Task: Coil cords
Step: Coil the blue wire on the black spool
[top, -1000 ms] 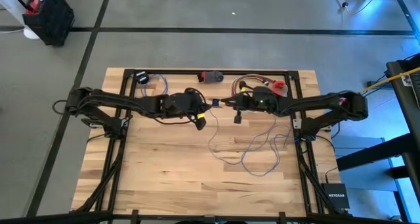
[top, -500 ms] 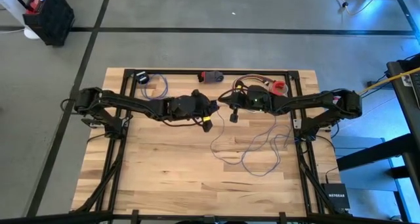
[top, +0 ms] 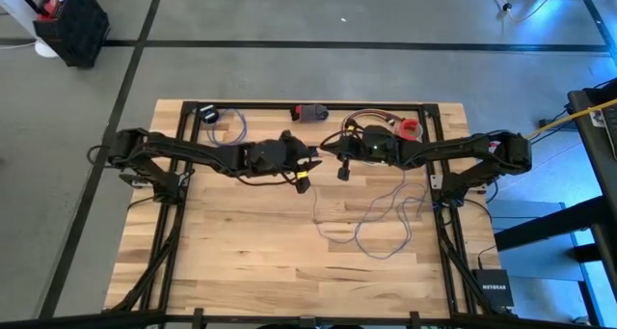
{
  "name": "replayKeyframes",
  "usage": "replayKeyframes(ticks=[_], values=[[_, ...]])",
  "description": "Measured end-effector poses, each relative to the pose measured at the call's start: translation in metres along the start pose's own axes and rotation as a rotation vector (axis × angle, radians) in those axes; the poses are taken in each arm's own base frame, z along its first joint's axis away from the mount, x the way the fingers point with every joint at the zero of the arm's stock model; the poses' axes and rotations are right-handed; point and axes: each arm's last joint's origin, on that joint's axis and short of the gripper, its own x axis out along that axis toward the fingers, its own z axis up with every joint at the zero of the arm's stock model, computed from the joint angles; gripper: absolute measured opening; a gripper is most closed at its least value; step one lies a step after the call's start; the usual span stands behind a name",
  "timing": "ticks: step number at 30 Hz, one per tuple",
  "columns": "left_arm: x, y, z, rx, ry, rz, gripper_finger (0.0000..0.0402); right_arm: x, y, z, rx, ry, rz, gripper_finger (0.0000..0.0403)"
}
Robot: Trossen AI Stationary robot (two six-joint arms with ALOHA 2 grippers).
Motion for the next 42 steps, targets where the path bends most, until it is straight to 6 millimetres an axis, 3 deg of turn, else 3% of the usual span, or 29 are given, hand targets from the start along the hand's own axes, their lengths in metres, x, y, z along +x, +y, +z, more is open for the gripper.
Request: replayKeyframes(ticks=[9,24,32,37,42], values=[[-0.019,-0.009,0.015,0.025,-0.073,-0.046,0.0141,0.000,0.000,0.001,0.004,-0.010,-0.002,0.0001],[-0.018,-0.017,0.025,0.006,-0.085,-0.053,0.0141,0.000,-0.001,0.003,0.026,-0.029,-0.014,0.0001],[0.013,-0.028,0.043,0.175,0.091,0.076,0.0141,0.000,-0.001,0.003,0.034,-0.027,-0.013,0.0001],[0.033,-0.036,0.030,0.306,0.329,0.093,0.0141,0.000,-0.001,0.002,0.034,-0.014,-0.010,0.0001],[0.029,-0.038,0.020,0.436,0.507,0.090,0.0141,0.000,-0.001,0.001,0.034,-0.008,-0.009,0.0001]])
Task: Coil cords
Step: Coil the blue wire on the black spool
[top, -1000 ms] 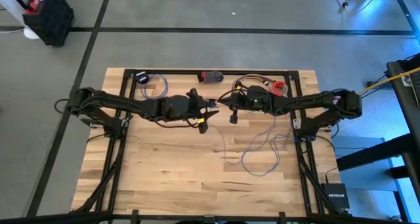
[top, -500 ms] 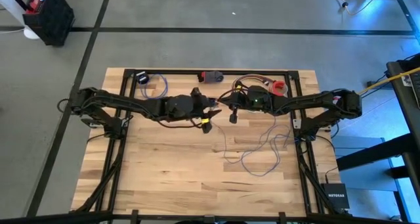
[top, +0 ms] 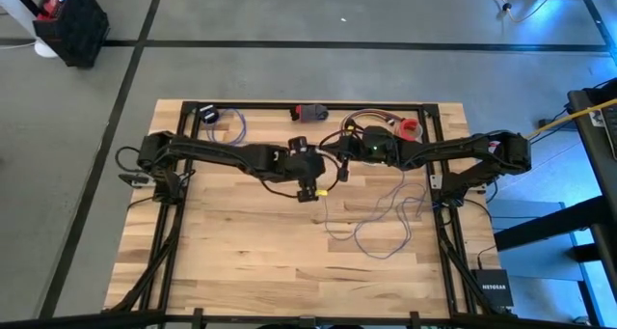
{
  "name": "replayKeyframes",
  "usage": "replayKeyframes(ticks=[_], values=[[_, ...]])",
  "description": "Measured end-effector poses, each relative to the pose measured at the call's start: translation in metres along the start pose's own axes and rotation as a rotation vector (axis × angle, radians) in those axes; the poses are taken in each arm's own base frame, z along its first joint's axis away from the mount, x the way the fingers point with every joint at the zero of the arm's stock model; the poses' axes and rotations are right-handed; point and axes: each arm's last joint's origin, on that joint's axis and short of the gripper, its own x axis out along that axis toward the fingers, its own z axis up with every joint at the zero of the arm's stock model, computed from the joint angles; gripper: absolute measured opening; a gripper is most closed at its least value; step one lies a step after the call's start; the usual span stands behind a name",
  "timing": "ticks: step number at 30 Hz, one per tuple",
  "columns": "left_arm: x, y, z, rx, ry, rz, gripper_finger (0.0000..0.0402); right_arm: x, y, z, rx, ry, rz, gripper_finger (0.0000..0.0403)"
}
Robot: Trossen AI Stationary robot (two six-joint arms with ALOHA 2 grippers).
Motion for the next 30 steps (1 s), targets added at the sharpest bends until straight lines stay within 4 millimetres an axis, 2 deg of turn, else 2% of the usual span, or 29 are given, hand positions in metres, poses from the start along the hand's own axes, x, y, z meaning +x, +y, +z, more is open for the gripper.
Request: replayKeyframes(ticks=[5,10,14,18,25,30], values=[[-0.014,-0.003,-0.006,0.047,0.049,0.014,0.0141,0.000,0.000,0.000,0.000,-0.001,-0.001,0.0001],[-0.036,-0.001,-0.007,0.048,0.035,0.002,0.0140,0.000,0.000,0.000,0.000,-0.005,-0.001,0.0001],[-0.055,0.001,-0.005,-0.016,-0.013,-0.016,0.0140,0.000,0.000,0.001,0.000,-0.008,-0.002,0.0001],[-0.071,0.002,-0.015,-0.090,0.058,-0.084,0.0140,0.000,0.000,0.000,0.000,0.000,0.000,0.0001],[-0.074,0.004,-0.025,-0.146,0.156,-0.050,0.0140,0.000,0.000,0.000,0.000,-0.002,0.000,0.0001],[-0.078,-0.002,-0.017,-0.092,0.071,-0.150,0.0140,0.000,0.000,0.000,0.000,-0.001,0.000,0.0001]])
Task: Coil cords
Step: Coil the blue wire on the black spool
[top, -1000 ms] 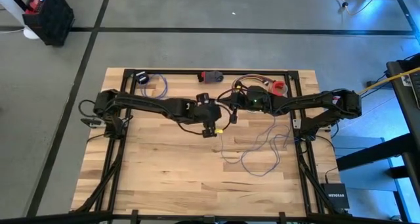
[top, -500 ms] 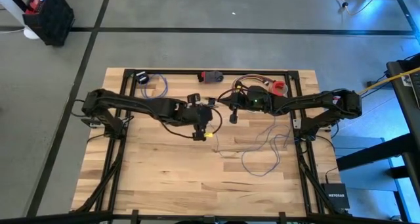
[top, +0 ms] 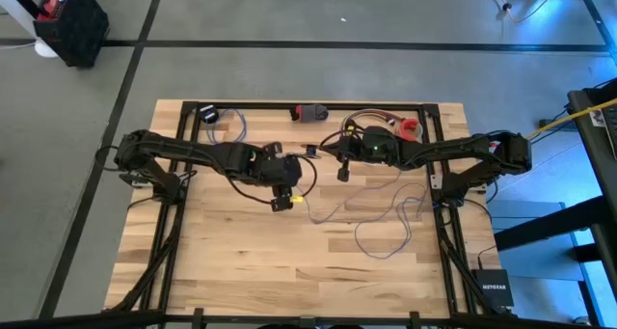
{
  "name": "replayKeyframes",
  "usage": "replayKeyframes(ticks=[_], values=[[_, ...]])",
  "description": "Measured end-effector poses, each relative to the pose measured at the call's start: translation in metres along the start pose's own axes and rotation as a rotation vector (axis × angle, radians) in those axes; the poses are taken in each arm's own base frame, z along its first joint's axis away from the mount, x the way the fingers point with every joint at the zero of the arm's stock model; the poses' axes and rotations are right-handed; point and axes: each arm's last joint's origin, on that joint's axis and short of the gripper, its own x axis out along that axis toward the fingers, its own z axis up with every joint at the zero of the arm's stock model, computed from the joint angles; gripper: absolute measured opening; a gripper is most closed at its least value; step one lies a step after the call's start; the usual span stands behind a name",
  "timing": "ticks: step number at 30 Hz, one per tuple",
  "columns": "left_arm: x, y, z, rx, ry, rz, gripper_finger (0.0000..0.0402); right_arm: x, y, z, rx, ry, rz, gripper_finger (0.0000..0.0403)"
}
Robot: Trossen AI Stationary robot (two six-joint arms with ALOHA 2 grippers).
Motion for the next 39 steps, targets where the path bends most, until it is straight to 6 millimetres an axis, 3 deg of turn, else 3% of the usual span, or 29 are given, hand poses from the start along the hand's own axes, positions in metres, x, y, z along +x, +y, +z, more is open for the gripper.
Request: replayKeyframes(ticks=[5,11,15,19,22,27,30,35,39], values=[[-0.008,-0.005,0.018,0.072,-0.211,0.024,0.0140,0.000,0.000,0.000,0.000,0.000,0.005,0.0001],[0.012,-0.003,0.023,0.126,-0.363,0.082,0.0140,0.000,0.001,0.000,0.000,-0.001,0.016,0.0001],[0.010,-0.003,0.034,0.118,-0.514,0.098,0.0140,0.000,0.000,0.000,0.000,-0.002,0.017,0.0001],[-0.010,-0.001,0.061,-0.110,-0.863,-0.030,0.0140,0.000,0.000,0.000,0.000,-0.009,0.016,0.0001],[-0.034,0.002,0.067,-0.121,-0.995,-0.177,0.0140,0.000,0.000,0.000,0.000,-0.005,0.017,0.0001],[-0.039,0.007,0.048,-0.105,-0.776,-0.296,0.0140,0.000,0.001,-0.002,0.000,0.012,0.029,0.0001],[-0.032,0.008,0.036,-0.044,-0.630,-0.273,0.0140,0.000,0.001,-0.001,-0.001,0.004,0.027,0.0000],[-0.012,0.008,-0.005,0.012,-0.178,-0.191,0.0140,0.000,0.001,0.000,-0.001,-0.003,0.025,0.0001],[-0.019,-0.005,-0.029,-0.076,0.048,-0.229,0.0140,0.000,0.001,-0.001,-0.001,0.005,0.027,0.0001]])
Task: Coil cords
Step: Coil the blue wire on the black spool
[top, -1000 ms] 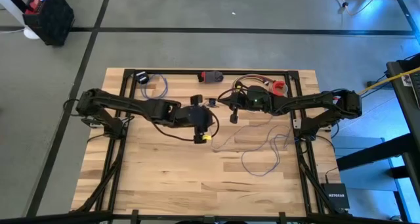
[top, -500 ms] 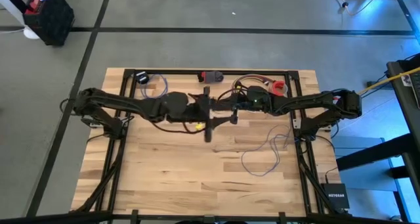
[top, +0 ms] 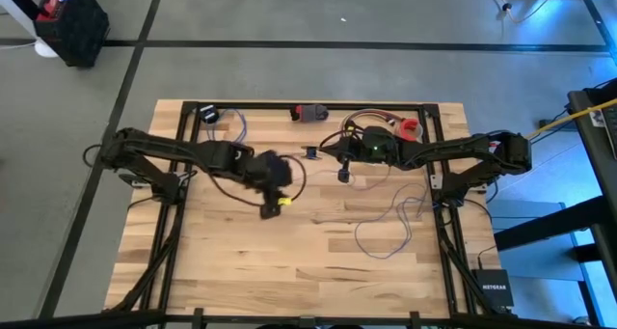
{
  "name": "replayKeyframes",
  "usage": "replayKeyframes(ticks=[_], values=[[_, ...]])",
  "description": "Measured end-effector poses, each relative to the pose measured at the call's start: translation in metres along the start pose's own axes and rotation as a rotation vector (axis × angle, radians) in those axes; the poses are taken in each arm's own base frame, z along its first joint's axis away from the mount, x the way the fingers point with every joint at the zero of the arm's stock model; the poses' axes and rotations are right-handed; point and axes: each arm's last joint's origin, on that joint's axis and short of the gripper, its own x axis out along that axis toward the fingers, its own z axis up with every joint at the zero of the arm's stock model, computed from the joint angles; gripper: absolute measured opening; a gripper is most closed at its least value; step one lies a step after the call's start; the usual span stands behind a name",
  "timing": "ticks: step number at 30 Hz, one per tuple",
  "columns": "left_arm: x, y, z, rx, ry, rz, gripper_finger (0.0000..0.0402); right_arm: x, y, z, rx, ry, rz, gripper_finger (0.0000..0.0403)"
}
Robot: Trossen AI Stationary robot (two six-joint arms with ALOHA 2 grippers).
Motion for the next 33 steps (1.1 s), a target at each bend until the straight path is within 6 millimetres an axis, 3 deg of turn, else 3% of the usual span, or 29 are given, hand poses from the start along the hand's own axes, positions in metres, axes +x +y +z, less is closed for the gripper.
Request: replayKeyframes(ticks=[4,6,12,16,20,25,29,33], values=[[-0.008,-0.021,-0.026,-0.077,0.173,0.013,0.0140,0.000,0.001,0.000,0.000,0.001,0.010,0.0000],[-0.012,-0.024,-0.036,-0.122,0.223,0.111,0.0140,0.000,0.001,0.000,0.000,0.002,0.008,0.0000],[-0.013,-0.008,-0.047,-0.351,0.129,0.552,0.0140,0.000,0.000,0.001,0.017,-0.006,-0.002,0.0000],[-0.013,-0.003,-0.046,-0.302,0.076,0.666,0.0140,0.000,0.000,0.001,0.018,-0.012,0.008,0.0001],[-0.010,-0.001,-0.035,-0.115,0.035,0.642,0.0140,0.000,0.001,0.001,0.006,-0.017,0.025,0.0001],[0.003,0.003,-0.001,0.066,-0.154,0.548,0.0140,0.000,0.003,0.002,-0.039,-0.039,0.114,0.0000],[0.026,0.025,0.016,0.125,-0.286,0.441,0.0140,0.000,0.005,0.001,-0.056,-0.040,0.152,0.0000],[0.049,0.053,0.013,0.127,-0.353,0.377,0.0140,0.000,0.005,0.000,-0.060,-0.033,0.152,0.0000]])
